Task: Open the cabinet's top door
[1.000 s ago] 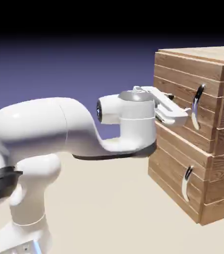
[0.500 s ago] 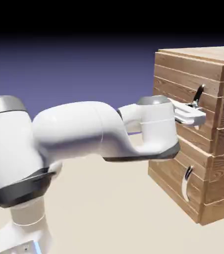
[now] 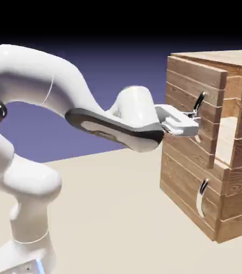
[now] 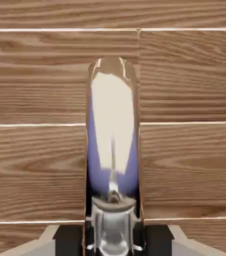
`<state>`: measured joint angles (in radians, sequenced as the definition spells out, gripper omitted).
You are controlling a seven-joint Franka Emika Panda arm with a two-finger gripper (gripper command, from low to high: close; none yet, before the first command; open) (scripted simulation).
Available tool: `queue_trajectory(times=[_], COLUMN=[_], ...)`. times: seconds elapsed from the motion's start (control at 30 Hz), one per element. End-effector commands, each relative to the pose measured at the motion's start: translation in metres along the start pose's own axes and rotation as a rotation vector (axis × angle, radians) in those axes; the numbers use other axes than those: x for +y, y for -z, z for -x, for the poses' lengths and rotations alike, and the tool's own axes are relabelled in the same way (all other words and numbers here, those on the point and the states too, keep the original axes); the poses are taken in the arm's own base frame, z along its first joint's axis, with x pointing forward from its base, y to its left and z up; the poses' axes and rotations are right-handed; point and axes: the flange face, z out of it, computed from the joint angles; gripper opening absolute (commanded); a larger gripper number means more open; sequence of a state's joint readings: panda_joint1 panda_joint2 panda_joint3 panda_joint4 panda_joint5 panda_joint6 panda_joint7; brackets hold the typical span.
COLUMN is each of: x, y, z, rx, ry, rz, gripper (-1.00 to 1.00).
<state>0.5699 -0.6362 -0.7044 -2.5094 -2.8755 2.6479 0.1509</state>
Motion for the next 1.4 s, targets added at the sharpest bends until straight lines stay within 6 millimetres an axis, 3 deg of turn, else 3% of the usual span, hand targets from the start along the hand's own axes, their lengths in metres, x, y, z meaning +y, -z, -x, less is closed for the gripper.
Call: queue_trajectory(times=[0.0, 0.2, 0.6, 1.07, 1.37], x=[0.002, 0.005, 0.034, 0.075, 0.113], y=[0.005, 0.015, 0.078, 0.135, 0.169], z=[-0.002, -0.005, -0.034, -0.075, -0.113], rx=[-0.01, -0.032, -0.182, -0.346, -0.473], ry=[-0.001, 0.0, -0.001, -0.001, 0.0], rz=[-0.012, -0.032, -0.183, -0.347, -0.474], gripper=[-1.0, -1.0, -1.0, -1.0, -1.0])
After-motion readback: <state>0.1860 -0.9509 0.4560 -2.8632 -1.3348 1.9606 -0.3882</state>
